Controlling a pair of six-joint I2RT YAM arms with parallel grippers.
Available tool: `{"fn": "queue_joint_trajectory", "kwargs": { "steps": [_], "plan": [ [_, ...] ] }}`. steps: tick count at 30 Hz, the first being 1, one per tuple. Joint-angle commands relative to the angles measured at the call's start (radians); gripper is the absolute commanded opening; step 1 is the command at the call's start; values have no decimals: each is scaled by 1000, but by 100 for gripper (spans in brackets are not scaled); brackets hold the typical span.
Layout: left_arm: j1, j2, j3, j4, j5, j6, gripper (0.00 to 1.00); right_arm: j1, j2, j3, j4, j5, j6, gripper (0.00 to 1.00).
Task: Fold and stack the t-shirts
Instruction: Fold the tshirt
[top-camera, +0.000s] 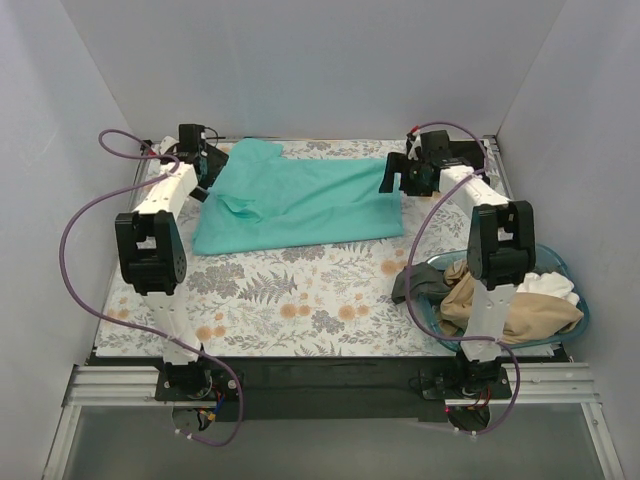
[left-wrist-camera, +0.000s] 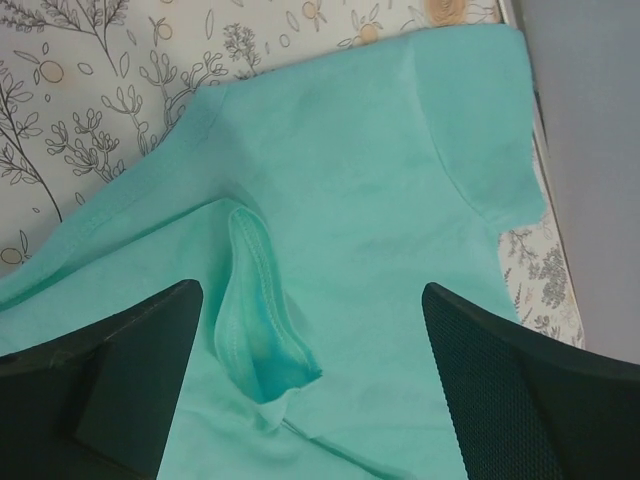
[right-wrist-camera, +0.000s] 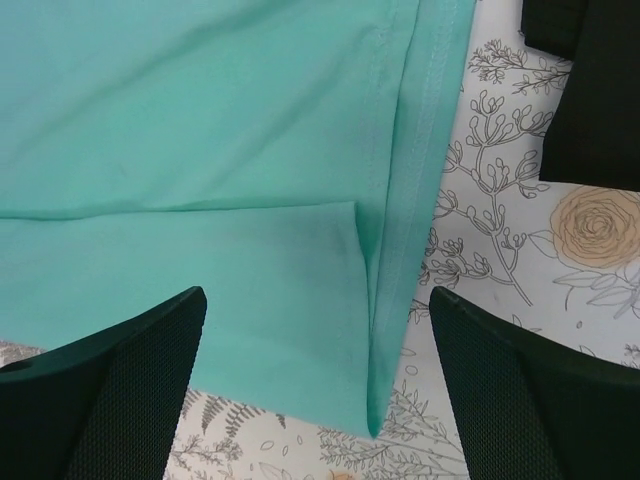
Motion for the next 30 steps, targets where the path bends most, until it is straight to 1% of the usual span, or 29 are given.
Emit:
{"fn": "queue_joint_trajectory", "kwargs": {
  "steps": [1,2,3,4,5,8,10,12,16,19,20,21,24,26,30],
  "plan": [
    [2,-114,25,-40,12,46,92,-1,-144,-19,16,-23,-32,98],
    [2,-136,-5,-31,15,46,92,0,-166,-52,25,-31,-28,98],
    [2,-165,-82,-25,21,46,92,2,-187,-84,48,-42,-26,98],
    [2,-215,-127,-5,35,44,93,10,-224,-150,62,-56,-23,98],
    [0,-243,-170,7,50,44,93,16,-240,-176,72,-60,-23,98],
    [2,-332,-345,36,70,32,93,51,-258,-242,95,-79,-43,98],
    [2,-361,-458,97,79,30,94,75,-232,-247,100,-88,-52,98],
    [0,-365,-494,142,101,40,94,88,-202,-219,105,-93,-65,98],
    [0,-303,-494,142,112,49,95,100,-91,-161,102,-97,-74,98],
    [0,-267,-497,130,96,47,95,114,-50,-156,103,-93,-88,98],
    [29,-262,-506,128,93,49,95,118,-42,-159,103,-90,-94,98],
    [29,-257,-516,130,90,47,95,125,-37,-164,102,-90,-103,98],
    [31,-243,-555,124,66,41,96,134,-33,-204,98,-54,-109,98],
    [31,-242,-575,107,52,30,96,135,-62,-268,97,-44,-86,98],
    [31,-303,-678,72,14,-14,96,155,-145,-401,100,-28,-63,98]
  ]
}}
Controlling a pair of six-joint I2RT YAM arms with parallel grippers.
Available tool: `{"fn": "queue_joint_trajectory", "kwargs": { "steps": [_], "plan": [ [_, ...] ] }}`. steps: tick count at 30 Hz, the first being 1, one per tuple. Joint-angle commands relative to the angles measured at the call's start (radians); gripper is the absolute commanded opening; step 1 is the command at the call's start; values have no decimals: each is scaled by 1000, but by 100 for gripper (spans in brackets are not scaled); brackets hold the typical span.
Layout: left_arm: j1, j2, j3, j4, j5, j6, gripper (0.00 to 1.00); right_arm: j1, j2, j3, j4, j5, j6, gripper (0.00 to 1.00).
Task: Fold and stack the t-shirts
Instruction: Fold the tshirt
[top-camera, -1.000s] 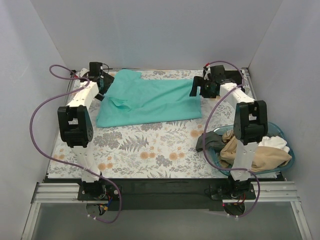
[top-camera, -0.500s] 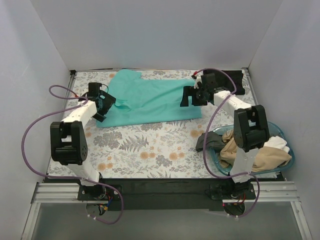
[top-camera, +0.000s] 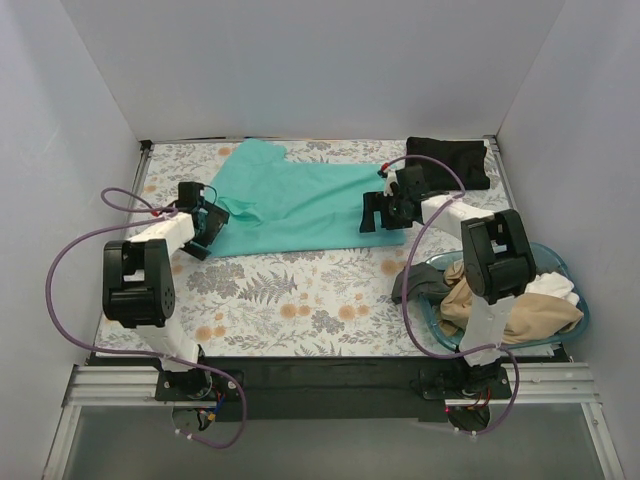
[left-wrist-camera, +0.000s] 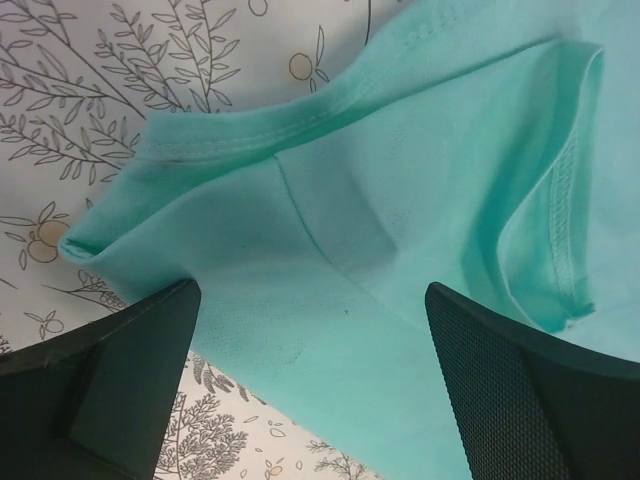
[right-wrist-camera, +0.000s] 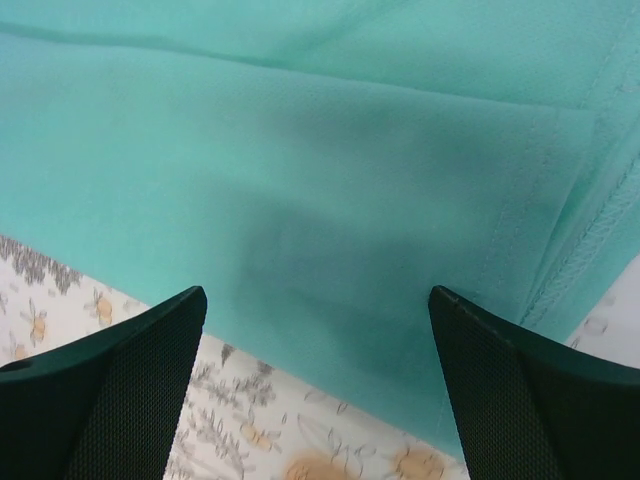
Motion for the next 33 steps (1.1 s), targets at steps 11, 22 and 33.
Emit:
{"fn": "queue_joint_trajectory", "kwargs": {
  "steps": [11,22,33],
  "plan": [
    [3,-500,-487,-253,-159,-221,97,142,-367,-438,-58,120,97,98],
    [-10,-875,-440,-336,-64,-161,98,233,-601,-527,-56,128,124,98],
    [-121,-660,-424,-100,100,-92,98,233,-570,-439,-53,115,107,98]
  ]
}}
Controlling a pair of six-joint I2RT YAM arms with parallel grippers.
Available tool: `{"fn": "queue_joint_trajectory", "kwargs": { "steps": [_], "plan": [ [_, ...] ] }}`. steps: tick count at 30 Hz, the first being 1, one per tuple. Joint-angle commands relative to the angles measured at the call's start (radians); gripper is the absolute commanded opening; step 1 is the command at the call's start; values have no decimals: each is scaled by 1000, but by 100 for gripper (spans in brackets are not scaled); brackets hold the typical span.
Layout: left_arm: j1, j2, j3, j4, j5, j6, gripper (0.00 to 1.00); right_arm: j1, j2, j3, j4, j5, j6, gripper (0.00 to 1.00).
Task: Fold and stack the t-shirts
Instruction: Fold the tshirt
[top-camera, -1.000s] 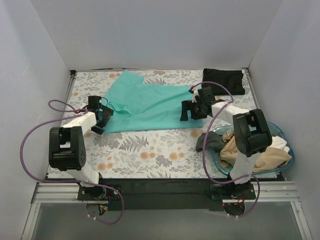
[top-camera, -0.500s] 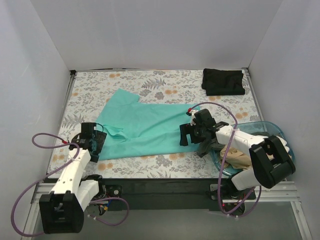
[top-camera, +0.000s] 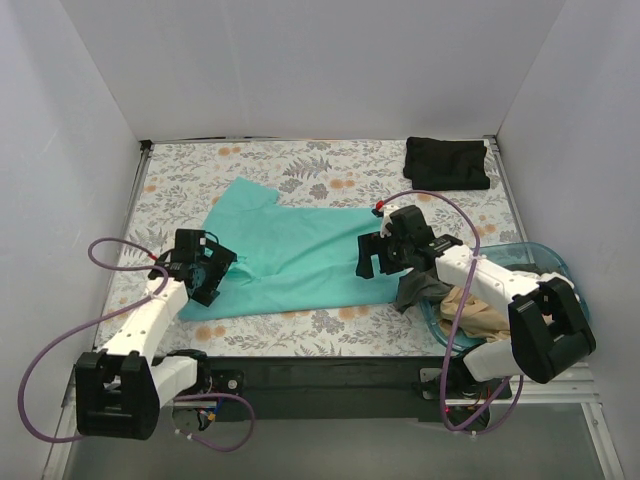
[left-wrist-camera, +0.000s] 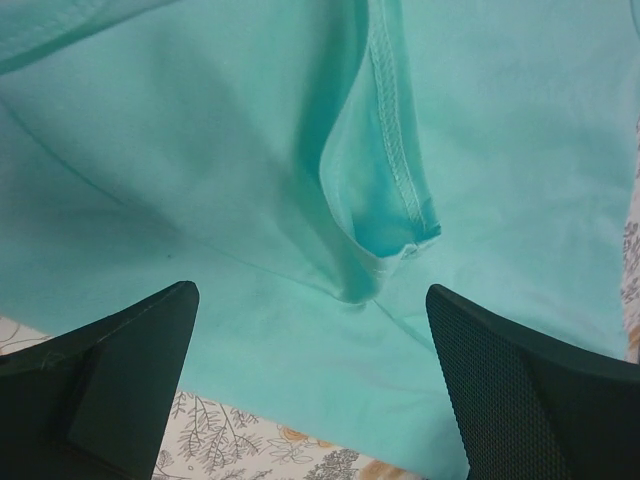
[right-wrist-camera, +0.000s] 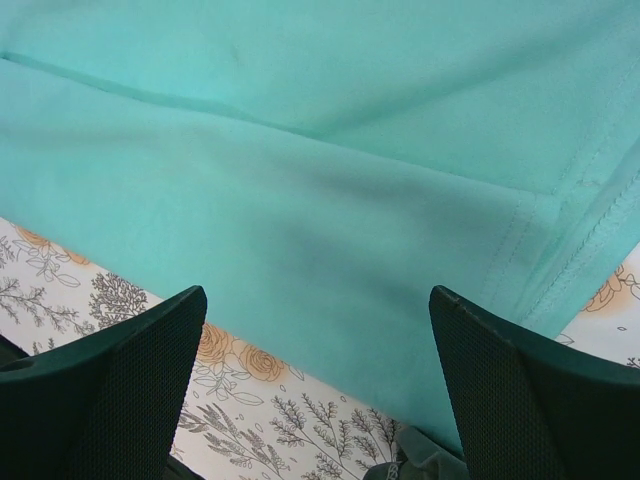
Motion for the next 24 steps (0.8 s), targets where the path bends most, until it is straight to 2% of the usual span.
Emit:
{"fn": "queue_joint_trajectory", "kwargs": {
  "steps": [1,10,24],
  "plan": [
    [-50,42,32,93,26,19,98,-1,1,37,0,9,-9,98],
    [-105,304,144,193,23,44,98,-1,-8,39,-3,38,-11,98],
    [-185,510,307,213,32,107,98,-1,12,45,-11,78,-8,98]
  ]
}}
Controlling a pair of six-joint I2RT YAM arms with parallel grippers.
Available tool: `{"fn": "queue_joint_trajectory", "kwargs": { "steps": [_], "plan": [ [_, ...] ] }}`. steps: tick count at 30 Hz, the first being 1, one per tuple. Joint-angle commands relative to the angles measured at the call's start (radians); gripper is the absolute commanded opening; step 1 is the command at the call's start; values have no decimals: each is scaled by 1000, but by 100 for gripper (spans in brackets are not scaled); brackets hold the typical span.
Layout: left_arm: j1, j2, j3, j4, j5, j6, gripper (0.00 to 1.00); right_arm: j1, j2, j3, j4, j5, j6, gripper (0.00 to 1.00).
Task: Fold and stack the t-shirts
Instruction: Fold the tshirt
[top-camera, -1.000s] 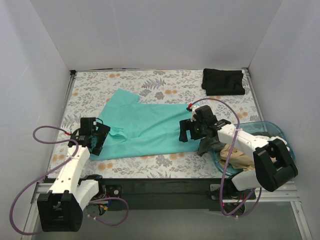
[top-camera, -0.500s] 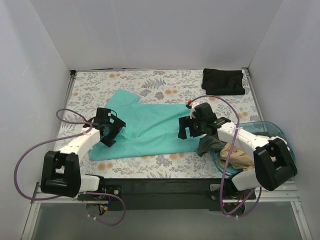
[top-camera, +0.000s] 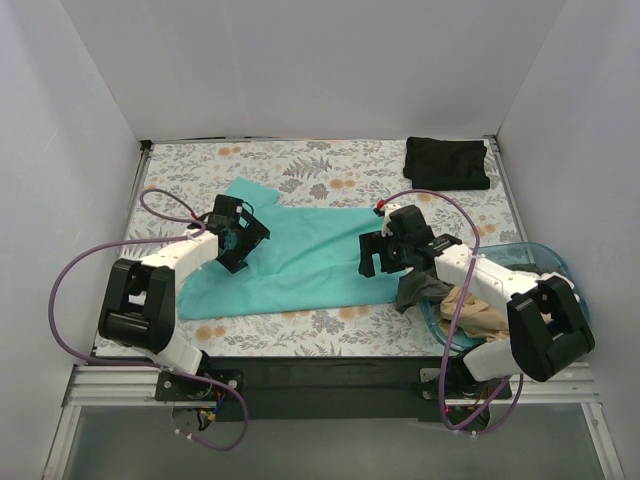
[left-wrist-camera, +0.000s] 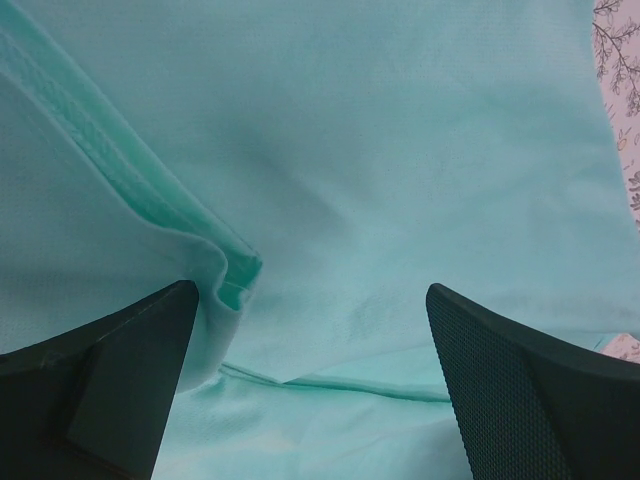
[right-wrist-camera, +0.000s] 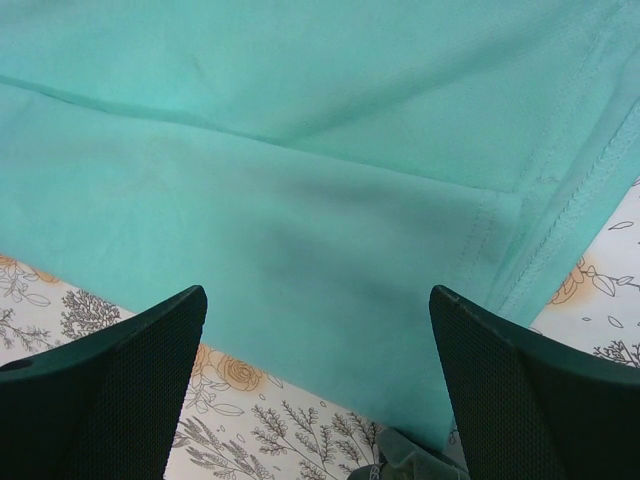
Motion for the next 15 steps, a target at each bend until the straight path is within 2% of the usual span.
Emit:
{"fn": "queue_joint_trajectory", "kwargs": {
  "steps": [1,9,15],
  "plan": [
    [-12,27,44,5,4,29,98,-1,3,41,-9,17,-4,98],
    [-16,73,73,-69,-64,41,98,-2,3,41,-14,20,-4,98],
    [-16,28,111,-96,-90,76,98,-2,-9,78,-21,38,-21,98]
  ]
}}
